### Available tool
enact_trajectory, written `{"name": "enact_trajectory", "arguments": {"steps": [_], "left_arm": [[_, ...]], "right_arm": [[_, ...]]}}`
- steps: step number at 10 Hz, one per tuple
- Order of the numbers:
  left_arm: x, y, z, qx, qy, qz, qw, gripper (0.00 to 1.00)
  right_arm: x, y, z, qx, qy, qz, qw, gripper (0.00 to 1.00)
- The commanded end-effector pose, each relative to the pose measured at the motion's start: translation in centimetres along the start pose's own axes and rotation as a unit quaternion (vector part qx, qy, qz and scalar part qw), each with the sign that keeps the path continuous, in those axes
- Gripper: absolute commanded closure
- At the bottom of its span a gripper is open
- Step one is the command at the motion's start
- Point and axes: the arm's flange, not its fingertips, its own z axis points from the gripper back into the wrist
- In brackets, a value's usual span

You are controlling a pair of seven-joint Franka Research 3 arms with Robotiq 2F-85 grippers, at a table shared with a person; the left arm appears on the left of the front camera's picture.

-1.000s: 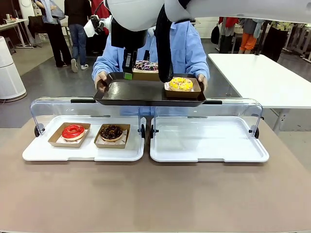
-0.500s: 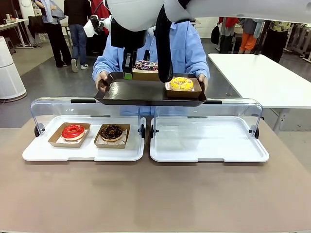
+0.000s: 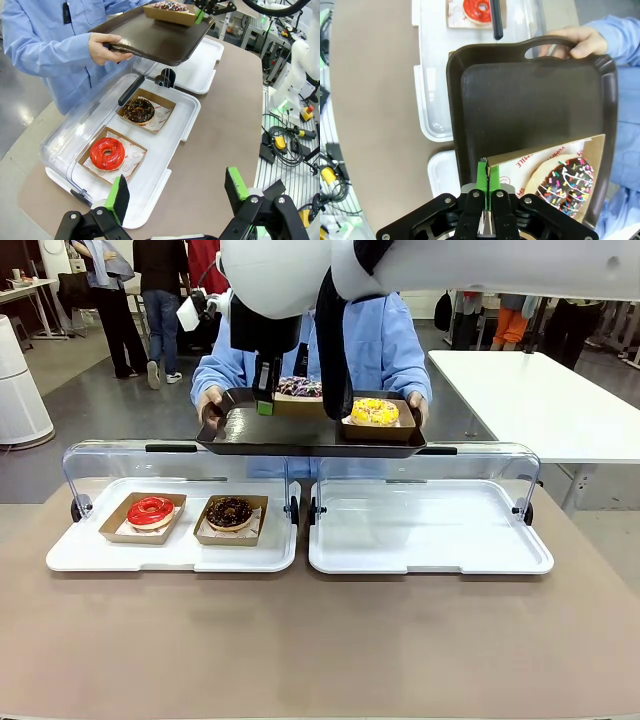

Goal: Provide the desired donut to the person.
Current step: Place the picked Paper togo box onto the Handle tray extended by the person.

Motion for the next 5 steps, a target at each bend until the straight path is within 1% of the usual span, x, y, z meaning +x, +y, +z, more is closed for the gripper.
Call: {"name": "enact_trajectory", "arguments": {"steps": [1, 5], "left_arm": [[0.1, 0.0, 0.1, -0.001, -0.011, -0.004, 1.0, 0.0], [0.1, 0.0, 0.1, -0.001, -0.011, -0.004, 1.0, 0.0]], "right_arm": [[0.8, -1.2, -1.0, 0.007, -0.015, -0.02, 1.0, 0.98], [1.1, -3.5, -3.3, 0.016, -0.034, -0.037, 0.999, 0.98]]}}
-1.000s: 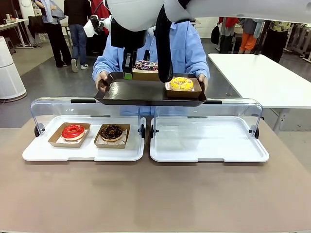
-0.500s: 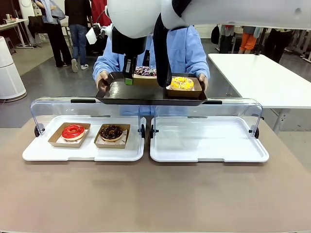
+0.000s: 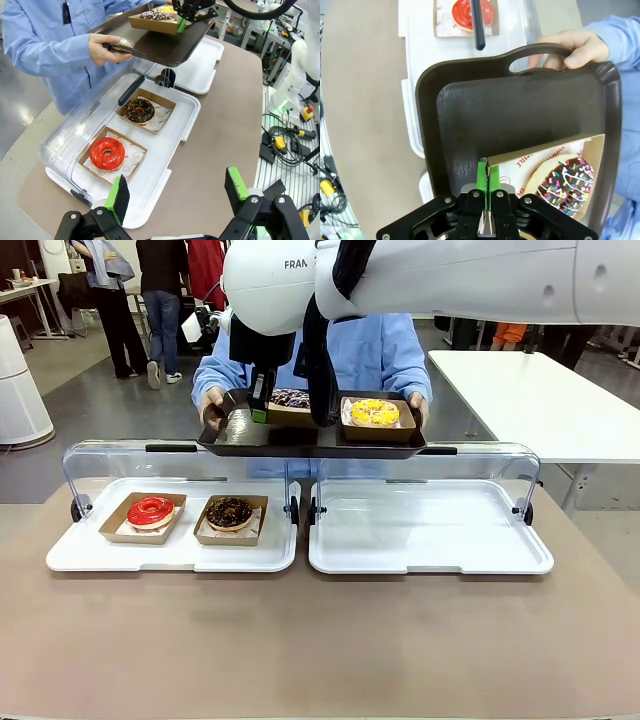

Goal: Provide the desired donut to the person.
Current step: Place the picked Paper togo box onto the Handle tray extended by the person.

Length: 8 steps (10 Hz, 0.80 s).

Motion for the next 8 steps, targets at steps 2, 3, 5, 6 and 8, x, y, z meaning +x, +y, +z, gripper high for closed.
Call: {"name": "enact_trajectory", "arguments": {"steps": [2, 3, 5, 6, 8], "left_arm": [[0.06, 0.02, 0.09, -0.001, -0.011, -0.004, 1.0, 0.0], [0.06, 0.02, 0.09, -0.001, -0.011, -0.004, 1.0, 0.0], [0.06, 0.02, 0.09, -0.001, -0.011, -0.004, 1.0, 0.0], [0.06, 0.02, 0.09, -0.001, -0.011, -0.004, 1.0, 0.0], [0.06, 0.02, 0.09, -0.001, -0.011, -0.004, 1.0, 0.0]], "right_arm": [[0.13, -1.49, -0.43, 0.007, -0.012, -0.03, 0.999, 0.98], [0.01, -1.79, -0.56, 0.011, -0.012, -0.034, 0.999, 0.98], [0.32, -1.68, -0.56, 0.047, 0.021, -0.03, 0.998, 0.98], [0.68, -1.62, -0.21, 0.051, 0.021, -0.021, 0.998, 0.98], [0.77, -1.77, -0.07, 0.058, 0.014, -0.017, 0.998, 0.98]]}}
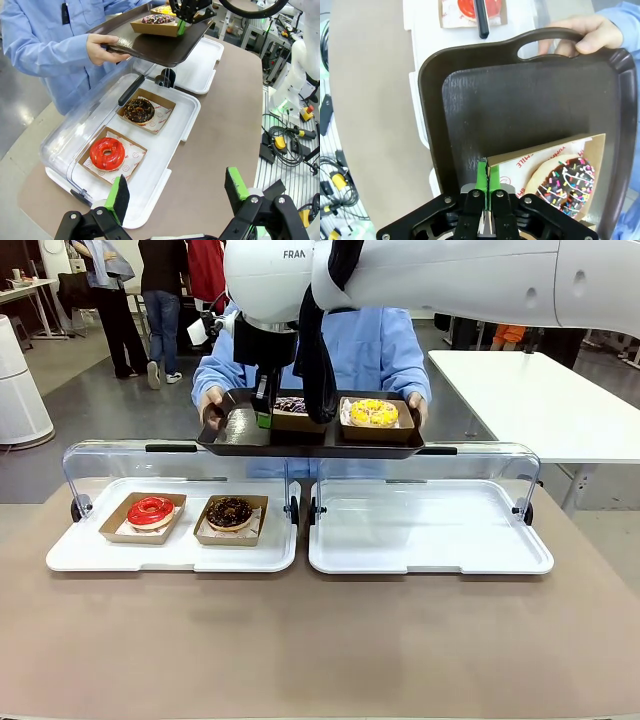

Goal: Provide the desired donut to the person.
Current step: Place the picked Paper togo box onto the Handle tray extended by the person.

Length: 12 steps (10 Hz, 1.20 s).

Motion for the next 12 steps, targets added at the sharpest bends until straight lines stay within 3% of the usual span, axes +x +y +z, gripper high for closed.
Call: {"name": "enact_trajectory", "arguments": {"steps": [1, 7, 8, 9, 10, 12], "left_arm": [[0.1, 0.0, 0.1, -0.001, -0.011, -0.004, 1.0, 0.0], [0.1, 0.0, 0.1, -0.001, -0.011, -0.004, 1.0, 0.0], [0.1, 0.0, 0.1, -0.001, -0.011, -0.004, 1.0, 0.0], [0.1, 0.0, 0.1, -0.001, -0.011, -0.004, 1.0, 0.0], [0.1, 0.0, 0.1, -0.001, -0.011, -0.004, 1.0, 0.0], [0.1, 0.0, 0.1, -0.001, -0.011, -0.004, 1.0, 0.0]], "right_arm": [[0.9, -1.0, 0.4, 0.025, -0.014, 0.003, 1.0, 0.98], [0.9, -2.2, -0.6, 0.056, -0.009, 0.032, 0.998, 0.98], [1.0, -2.1, -0.5, 0.056, -0.008, 0.035, 0.998, 0.48], [1.0, -2.1, -0.5, 0.055, -0.007, 0.035, 0.998, 0.38], [1.0, -2.1, -0.4, 0.054, -0.006, 0.036, 0.998, 0.0], [1.0, -2.0, -0.3, 0.053, -0.006, 0.038, 0.998, 0.0]]}}
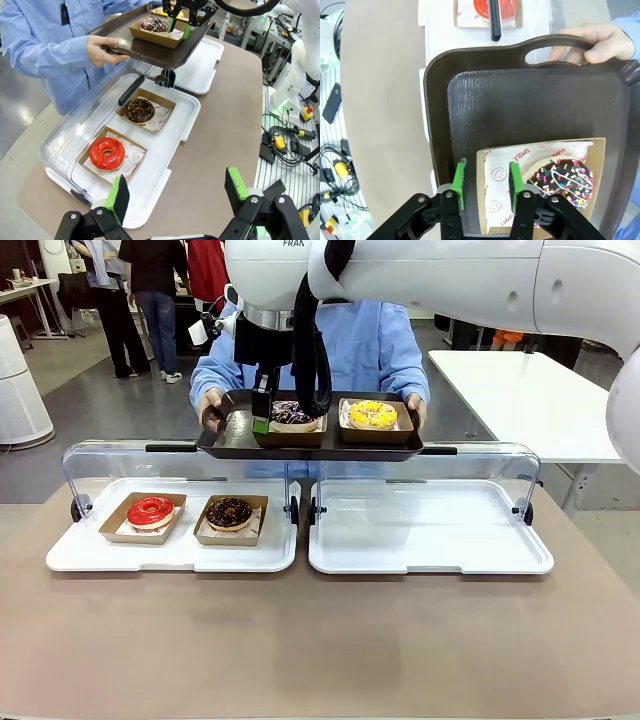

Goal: Provide the desired donut to the person.
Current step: Place the picked Paper togo box onto the Handle tray extended by the person.

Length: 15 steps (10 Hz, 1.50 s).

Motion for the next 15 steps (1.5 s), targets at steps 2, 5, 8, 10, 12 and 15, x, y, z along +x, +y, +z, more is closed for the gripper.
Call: {"name": "enact_trajectory", "arguments": {"steps": [2, 5, 8, 10, 12, 15], "left_arm": [[0.1, 0.0, 0.1, -0.001, -0.011, -0.004, 1.0, 0.0], [0.1, 0.0, 0.1, -0.001, -0.011, -0.004, 1.0, 0.0], [0.1, 0.0, 0.1, -0.001, -0.011, -0.004, 1.0, 0.0], [0.1, 0.0, 0.1, -0.001, -0.011, -0.004, 1.0, 0.0], [0.1, 0.0, 0.1, -0.001, -0.011, -0.004, 1.0, 0.0], [0.1, 0.0, 0.1, -0.001, -0.011, -0.004, 1.0, 0.0]], "right_arm": [[0.9, -0.5, 0.5, 0.016, -0.003, 0.009, 1.0, 0.04], [0.9, -0.4, 0.7, 0.025, 0.005, 0.011, 1.0, 0.0], [1.1, -0.1, 1.2, 0.038, 0.018, 0.018, 0.999, 0.0], [1.0, 0.1, 1.5, 0.035, 0.02, 0.022, 0.999, 0.0], [-0.6, 1.4, 3.2, 0.03, 0.028, 0.03, 0.999, 0.0], [-5.1, 5.3, 7.1, -0.002, 0.039, 0.041, 0.998, 0.0]]}}
